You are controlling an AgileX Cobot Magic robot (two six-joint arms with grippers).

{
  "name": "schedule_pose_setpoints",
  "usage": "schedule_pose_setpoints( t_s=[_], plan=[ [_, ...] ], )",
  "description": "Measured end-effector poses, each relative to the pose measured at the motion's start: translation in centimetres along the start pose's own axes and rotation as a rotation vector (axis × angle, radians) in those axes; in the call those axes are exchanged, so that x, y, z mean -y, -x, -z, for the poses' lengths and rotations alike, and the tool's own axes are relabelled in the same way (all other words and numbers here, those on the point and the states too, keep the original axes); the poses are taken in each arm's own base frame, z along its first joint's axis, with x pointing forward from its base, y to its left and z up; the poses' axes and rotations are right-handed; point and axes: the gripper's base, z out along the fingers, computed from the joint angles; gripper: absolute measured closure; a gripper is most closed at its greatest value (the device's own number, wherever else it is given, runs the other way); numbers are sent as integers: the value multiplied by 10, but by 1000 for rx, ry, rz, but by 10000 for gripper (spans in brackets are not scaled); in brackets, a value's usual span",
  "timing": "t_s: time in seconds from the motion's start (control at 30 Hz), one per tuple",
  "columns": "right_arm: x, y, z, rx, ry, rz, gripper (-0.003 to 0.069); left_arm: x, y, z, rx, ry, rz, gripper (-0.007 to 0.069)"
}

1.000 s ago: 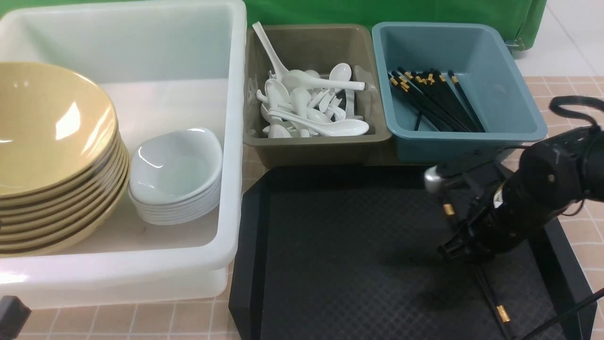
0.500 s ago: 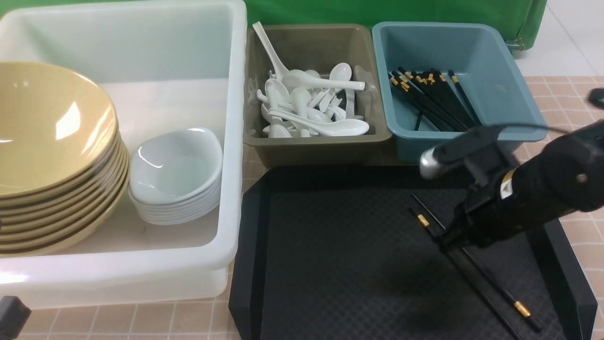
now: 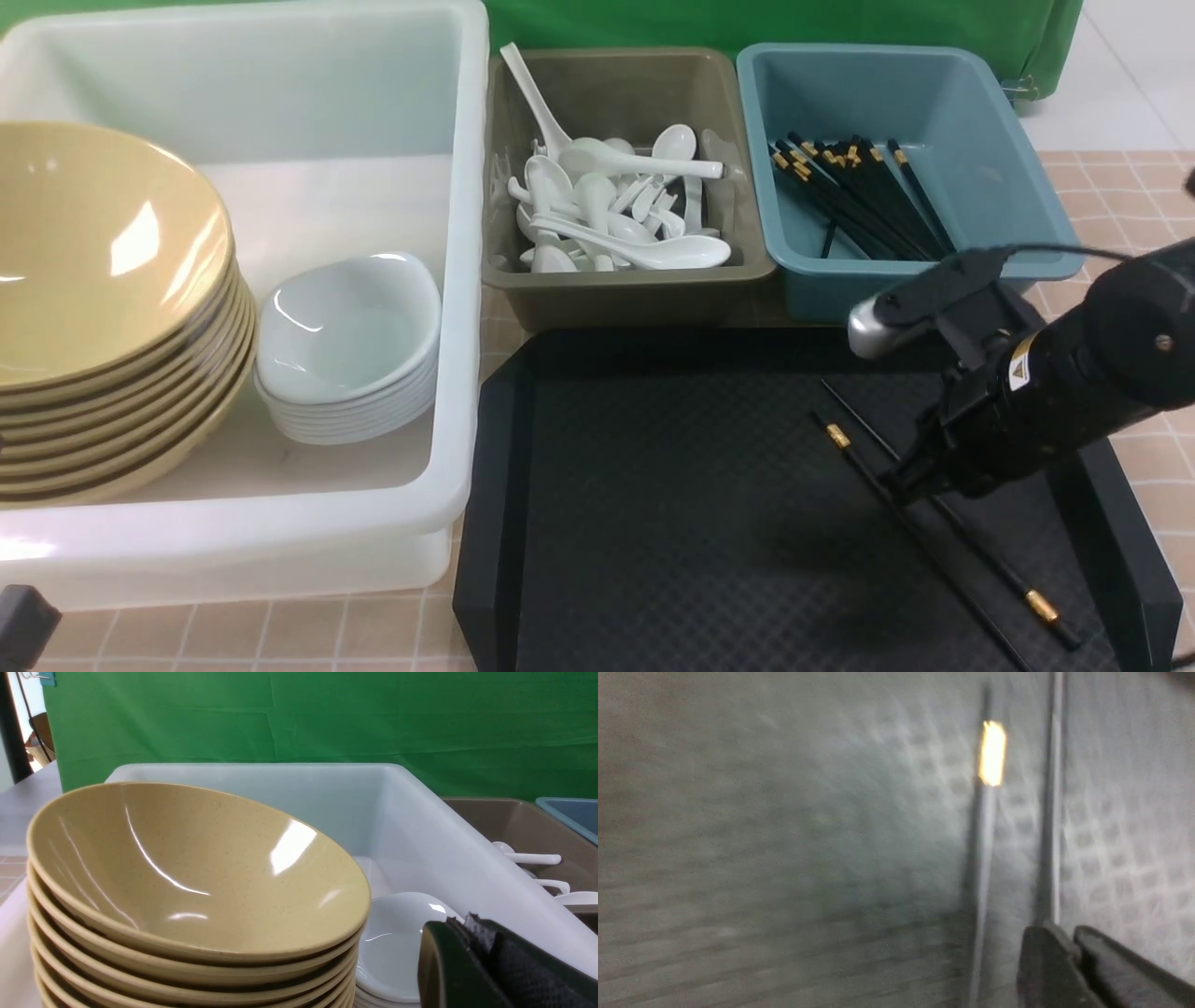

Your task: On brown table put chopsticks spoon bowls plates into blue grey white boxes.

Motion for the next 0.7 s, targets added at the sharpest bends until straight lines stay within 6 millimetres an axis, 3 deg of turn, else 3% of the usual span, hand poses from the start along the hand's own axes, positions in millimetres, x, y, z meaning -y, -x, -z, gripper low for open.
schedule_pose_setpoints(
  t_s=[0.13, 0.23, 0.3, 0.37, 0.43, 0.47, 0.6, 0.7],
  plan=[
    [6, -6, -25, -83, 2, -27, 424, 0, 0, 0, 0, 0, -1, 623],
    [6, -4, -29, -93, 3, -23, 406, 0, 0, 0, 0, 0, -1, 623],
    [4, -2, -29, -91, 4, -13, 418, 0, 0, 0, 0, 0, -1, 623],
    [2, -1, -28, -96, 8, 7, 468, 0, 0, 0, 0, 0, -1, 623],
    [0, 1, -24, -106, 12, 30, 571, 0, 0, 0, 0, 0, -1, 623],
    [0, 1, -24, -108, 13, 31, 575, 0, 0, 0, 0, 0, -1, 623],
    [1, 11, 13, -35, 5, 29, 603, 0, 0, 0, 0, 0, -1, 623],
    [3, 30, 62, 167, -22, 48, 603, 0, 0, 0, 0, 0, -1, 623]
  ],
)
